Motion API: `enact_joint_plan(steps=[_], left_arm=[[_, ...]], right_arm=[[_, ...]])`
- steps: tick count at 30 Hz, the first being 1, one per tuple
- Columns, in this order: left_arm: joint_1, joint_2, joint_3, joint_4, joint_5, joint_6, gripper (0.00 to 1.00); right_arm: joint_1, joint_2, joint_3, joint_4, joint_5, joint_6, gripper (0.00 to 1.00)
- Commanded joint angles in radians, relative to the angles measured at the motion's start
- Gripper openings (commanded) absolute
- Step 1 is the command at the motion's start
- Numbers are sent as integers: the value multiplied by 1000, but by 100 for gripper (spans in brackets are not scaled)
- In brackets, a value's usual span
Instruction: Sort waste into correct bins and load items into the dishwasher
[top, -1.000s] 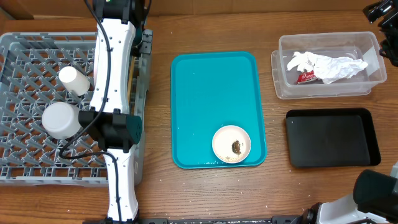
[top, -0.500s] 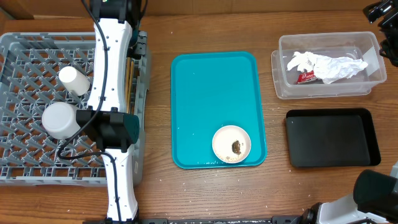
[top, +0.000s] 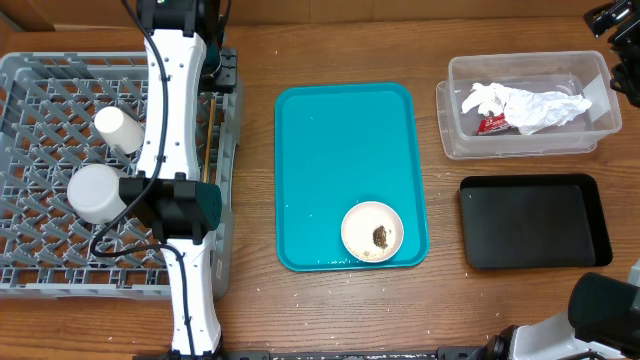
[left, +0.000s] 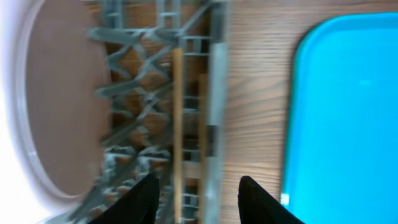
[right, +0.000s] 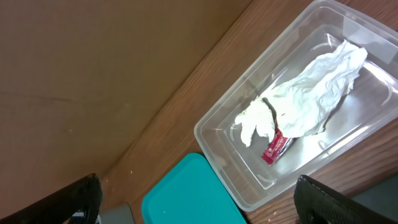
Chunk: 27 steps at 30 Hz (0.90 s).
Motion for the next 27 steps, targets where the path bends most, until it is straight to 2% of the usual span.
enact_joint_plan(steps=[1, 4, 5, 7, 8, 11, 16, 21, 25, 27], left_arm=[[3, -87, 105, -2, 189, -26, 45], [14, -155, 177, -2, 193, -90, 47], [23, -183, 196, -2, 181, -112, 52], [49, -236, 220, -2, 158, -149, 76], [66, -260, 224, -2, 146, -165, 100], [156, -336, 225, -2, 96, -239, 100], [383, -390, 225, -2, 154, -356, 100], [554, -380, 192, -2, 256, -358, 100], [626, -378, 132, -2, 261, -357, 100], [662, -376, 100, 11, 232, -421, 100]], right_arm=[[-2, -26, 4, 5, -9, 4, 100], [-2, -26, 4, 5, -9, 4, 100], [-2, -26, 4, 5, -9, 4, 100], [-2, -26, 4, 5, -9, 4, 100], [-2, -26, 4, 5, -9, 4, 100], [-2, -26, 4, 5, -9, 4, 100], [-2, -26, 4, 6, -9, 4, 100], [-2, -26, 4, 33, -16, 49, 100], [-2, -26, 4, 39, -18, 106, 100], [-2, -27, 4, 28, -69, 129, 100]])
